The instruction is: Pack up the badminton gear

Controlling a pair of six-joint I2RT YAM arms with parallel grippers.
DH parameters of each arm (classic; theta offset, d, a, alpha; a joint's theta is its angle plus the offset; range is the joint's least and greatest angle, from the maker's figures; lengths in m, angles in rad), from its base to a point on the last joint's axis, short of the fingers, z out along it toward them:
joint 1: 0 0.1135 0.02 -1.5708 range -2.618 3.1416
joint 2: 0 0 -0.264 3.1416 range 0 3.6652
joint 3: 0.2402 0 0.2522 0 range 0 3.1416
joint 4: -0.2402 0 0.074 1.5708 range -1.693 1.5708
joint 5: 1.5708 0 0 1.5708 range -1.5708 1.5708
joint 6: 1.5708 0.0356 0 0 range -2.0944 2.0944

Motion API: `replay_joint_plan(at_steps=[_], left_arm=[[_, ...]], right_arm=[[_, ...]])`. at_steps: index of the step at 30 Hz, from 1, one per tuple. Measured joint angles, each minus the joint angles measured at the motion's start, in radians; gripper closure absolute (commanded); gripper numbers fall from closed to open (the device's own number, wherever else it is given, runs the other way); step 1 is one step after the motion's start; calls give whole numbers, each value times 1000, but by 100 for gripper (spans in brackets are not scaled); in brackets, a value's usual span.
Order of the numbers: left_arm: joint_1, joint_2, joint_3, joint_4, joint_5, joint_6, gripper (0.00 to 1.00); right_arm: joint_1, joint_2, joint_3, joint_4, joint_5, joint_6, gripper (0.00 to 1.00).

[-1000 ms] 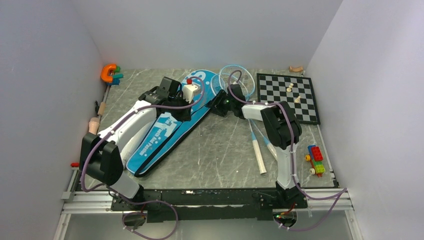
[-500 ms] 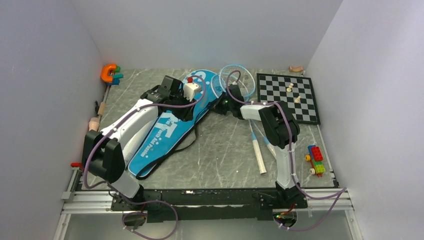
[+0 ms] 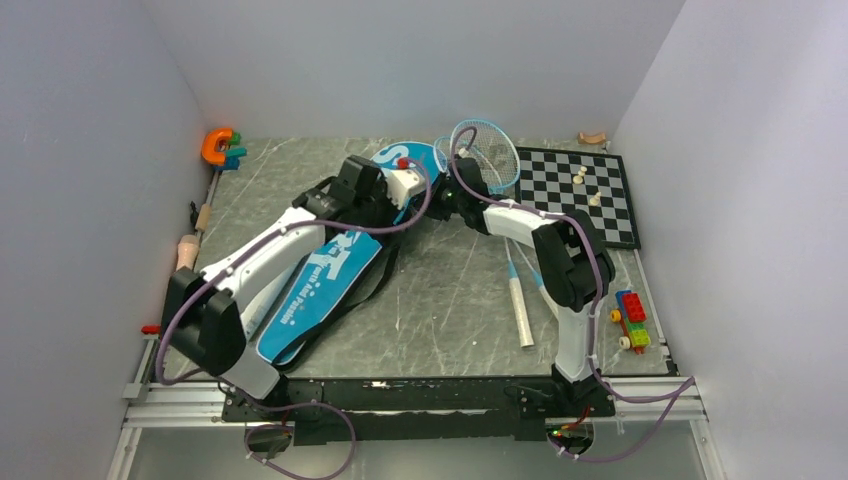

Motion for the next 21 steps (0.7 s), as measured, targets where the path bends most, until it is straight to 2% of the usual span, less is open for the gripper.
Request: replay_joint_plan(at_steps=[5,9,15,21], left_arm=[[-120,-43,-24,45,1,30,31],[-115,42,-32,72,-50,34,31],[-98,143,-74,106,-208,34,33],[-92,148,-84,153,-265,32,47]], right_arm=[[18,0,24,-40,4,-19,100],[24,0,25,-50,7,-23,100],[25,0,25,-67,7,-29,100],[25,0,25,-76,7,-33,100]])
